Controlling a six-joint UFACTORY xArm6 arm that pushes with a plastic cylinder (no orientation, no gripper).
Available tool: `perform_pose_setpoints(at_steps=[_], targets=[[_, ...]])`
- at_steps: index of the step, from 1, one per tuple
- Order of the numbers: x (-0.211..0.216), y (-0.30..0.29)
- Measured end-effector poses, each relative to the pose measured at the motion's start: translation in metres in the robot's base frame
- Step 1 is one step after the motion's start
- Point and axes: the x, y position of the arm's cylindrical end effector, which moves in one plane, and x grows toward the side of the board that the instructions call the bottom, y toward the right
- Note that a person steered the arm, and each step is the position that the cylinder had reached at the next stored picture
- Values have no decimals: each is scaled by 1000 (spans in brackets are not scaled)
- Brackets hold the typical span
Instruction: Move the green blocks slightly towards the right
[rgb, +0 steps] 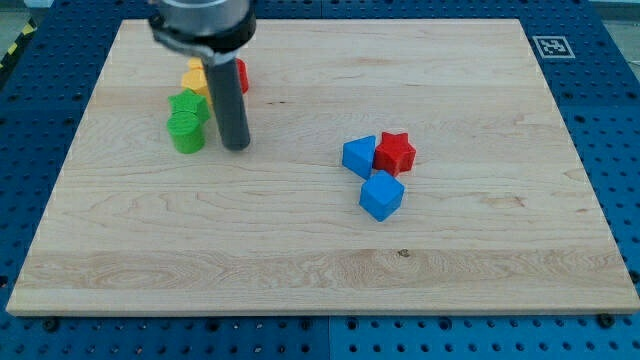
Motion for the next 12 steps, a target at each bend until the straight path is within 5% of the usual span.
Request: perform_pose_setpoints(at_steps=[1, 3, 9, 11, 12], targets=[[33, -3], [17, -94], [-1, -50], [7, -103], [-1, -84]])
